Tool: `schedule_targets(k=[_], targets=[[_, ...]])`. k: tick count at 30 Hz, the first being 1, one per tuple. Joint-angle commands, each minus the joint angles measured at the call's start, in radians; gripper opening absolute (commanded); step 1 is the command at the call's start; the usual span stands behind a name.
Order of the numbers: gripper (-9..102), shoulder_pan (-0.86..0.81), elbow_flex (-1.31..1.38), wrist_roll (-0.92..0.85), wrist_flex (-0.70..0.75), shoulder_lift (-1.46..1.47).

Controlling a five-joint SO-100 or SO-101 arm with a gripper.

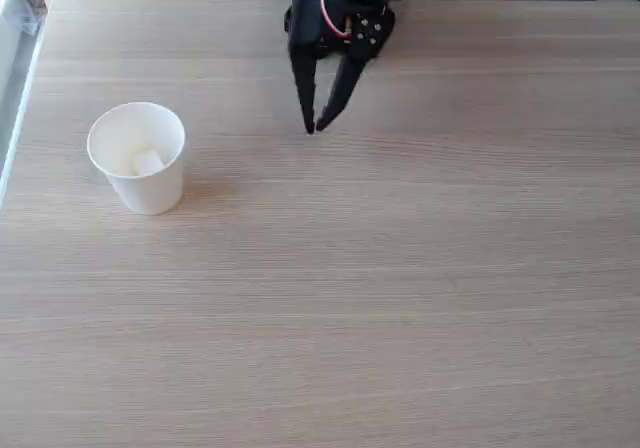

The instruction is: Grasp a block and put it in the bin.

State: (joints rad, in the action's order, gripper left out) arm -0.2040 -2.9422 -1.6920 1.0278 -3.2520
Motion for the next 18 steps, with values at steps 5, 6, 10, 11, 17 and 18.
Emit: schedule_targets(k=[5,6,10,11,17,18], targets=[[0,0.094,-0.038,-0.014,0.270,-0.078],[0,0.097,-0.049,-0.032,0.291,-0.078],[0,0.110,-0.110,-0.032,0.325,-0.078],[0,0.110,-0.124,-0.021,0.319,-0.078],[0,0.121,-0.161,0.011,0.305,-0.078],[0,0.130,-0.163,0.015,0.305,-0.078]])
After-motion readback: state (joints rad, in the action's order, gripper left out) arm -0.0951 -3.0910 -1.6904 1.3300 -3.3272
